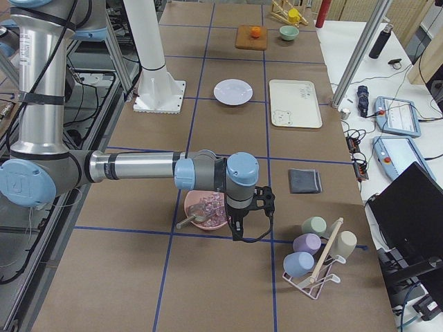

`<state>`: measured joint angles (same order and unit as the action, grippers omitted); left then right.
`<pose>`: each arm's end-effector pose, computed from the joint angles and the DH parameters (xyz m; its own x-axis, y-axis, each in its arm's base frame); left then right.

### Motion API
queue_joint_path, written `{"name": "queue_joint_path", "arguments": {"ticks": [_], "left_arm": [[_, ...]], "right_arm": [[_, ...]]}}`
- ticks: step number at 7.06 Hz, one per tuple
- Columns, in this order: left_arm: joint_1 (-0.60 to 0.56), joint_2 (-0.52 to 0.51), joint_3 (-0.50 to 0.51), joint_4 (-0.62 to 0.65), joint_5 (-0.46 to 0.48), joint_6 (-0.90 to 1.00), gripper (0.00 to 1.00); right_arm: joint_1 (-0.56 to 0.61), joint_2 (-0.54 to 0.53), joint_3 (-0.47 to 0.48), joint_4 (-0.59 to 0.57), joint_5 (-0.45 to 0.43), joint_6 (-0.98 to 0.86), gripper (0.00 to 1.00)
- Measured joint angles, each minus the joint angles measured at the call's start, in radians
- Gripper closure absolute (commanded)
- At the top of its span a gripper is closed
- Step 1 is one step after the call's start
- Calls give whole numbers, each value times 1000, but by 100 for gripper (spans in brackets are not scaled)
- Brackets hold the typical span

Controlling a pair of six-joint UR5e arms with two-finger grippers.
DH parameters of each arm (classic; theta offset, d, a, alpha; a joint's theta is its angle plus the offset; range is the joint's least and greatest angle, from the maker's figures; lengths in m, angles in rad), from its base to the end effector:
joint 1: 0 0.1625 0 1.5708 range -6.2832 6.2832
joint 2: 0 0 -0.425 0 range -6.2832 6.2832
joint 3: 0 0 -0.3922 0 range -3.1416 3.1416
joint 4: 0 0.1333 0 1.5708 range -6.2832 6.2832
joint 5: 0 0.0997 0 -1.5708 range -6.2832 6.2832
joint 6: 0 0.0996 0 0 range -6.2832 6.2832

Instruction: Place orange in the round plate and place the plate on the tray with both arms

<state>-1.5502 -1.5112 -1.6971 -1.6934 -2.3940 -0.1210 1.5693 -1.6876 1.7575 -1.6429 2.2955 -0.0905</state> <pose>-0.0504 -0.4778 0.6083 0.6744 0.0323 -0.7377 0.0616 0.9931 0.0999 0.0666 -0.4413 0.6320 0.7455 -0.0900 0.6604 0.0692 0.9959 0.0577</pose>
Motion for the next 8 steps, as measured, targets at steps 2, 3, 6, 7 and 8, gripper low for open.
{"name": "queue_joint_path", "arguments": {"ticks": [2,3,6,7,8], "left_arm": [[105,-52,-16,-25,-19,-114,2],[158,-74,-9,-30,-22,-166,2],[233,-101,95,-107,5,-206,2],[247,-122,157,-172,19,-237,2],[269,-150,210,-218,25,-276,2]], "right_arm": [[0,0,5,0,2,0,0],[0,1,6,2,2,0,0],[0,3,3,8,2,0,0],[0,3,2,8,2,0,0],[0,4,1,7,1,0,0]]}}
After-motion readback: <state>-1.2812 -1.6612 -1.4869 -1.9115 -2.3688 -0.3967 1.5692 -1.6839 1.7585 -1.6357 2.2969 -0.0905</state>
